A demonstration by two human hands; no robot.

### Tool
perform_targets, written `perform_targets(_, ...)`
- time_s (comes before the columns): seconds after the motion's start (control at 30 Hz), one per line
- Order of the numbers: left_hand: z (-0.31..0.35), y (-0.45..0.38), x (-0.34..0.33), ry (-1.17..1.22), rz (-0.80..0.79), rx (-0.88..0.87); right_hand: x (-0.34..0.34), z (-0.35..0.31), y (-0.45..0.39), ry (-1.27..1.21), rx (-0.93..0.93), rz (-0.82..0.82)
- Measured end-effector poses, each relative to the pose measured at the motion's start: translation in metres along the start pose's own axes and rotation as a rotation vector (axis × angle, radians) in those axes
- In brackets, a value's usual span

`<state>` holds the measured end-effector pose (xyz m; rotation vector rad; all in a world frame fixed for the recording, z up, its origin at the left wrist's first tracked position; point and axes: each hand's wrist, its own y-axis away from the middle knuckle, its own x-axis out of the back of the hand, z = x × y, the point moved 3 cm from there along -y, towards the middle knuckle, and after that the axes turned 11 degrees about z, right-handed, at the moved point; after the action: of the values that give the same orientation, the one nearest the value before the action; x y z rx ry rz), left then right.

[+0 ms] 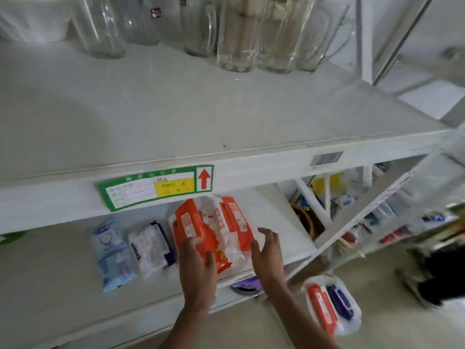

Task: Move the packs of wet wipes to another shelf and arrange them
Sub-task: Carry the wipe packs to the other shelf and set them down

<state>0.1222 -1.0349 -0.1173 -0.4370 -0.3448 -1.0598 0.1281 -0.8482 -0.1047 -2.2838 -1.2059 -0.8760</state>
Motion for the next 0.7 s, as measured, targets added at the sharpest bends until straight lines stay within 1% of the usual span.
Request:
perform_targets(0.07,0.025,0.037,-0.01,0.049,-0.062,-0.038,0.023,0.035,0.03,0.0,-0.041,0.052)
perform_targets(0.13,0.046,0.078,-0.038,0.061,-0.198,-0.076,0.046,0.076,0.054,-0.007,-0.104,0.079)
perform_targets(0.17,0.055,0.098,-0.052,0.088,-0.295,-0.082,0.055,0.094,0.064,-0.013,-0.131,0.097)
perform_targets(0.27,0.083,0.182,-0.106,0.122,-0.651,-0.116,0.105,0.157,0.084,-0.042,-0.284,0.122)
perform_targets(0.33,0.082,0.235,-0.144,0.091,-0.823,-0.075,0.134,0.201,0.089,-0.063,-0.386,0.081)
perform_targets(0.4,0.074,0.281,-0.183,0.065,-0.907,0.028,0.161,0.25,0.087,-0.049,-0.435,0.028)
perform_targets(0.47,0.066,0.324,-0.218,0.031,-0.954,0.155,0.185,0.297,0.081,-0.023,-0.495,-0.082)
perform_targets(0.53,0.065,0.365,-0.248,-0.009,-0.984,0.32,0.208,0.35,0.07,0.024,-0.535,-0.187)
perform_targets(0.6,0.064,0.388,-0.261,-0.048,-1.011,0.52,0.221,0.386,0.061,0.064,-0.536,-0.273)
perform_targets(0.7,0.063,0.417,-0.287,-0.122,-1.012,0.731,0.236,0.45,0.038,0.079,-0.57,-0.359)
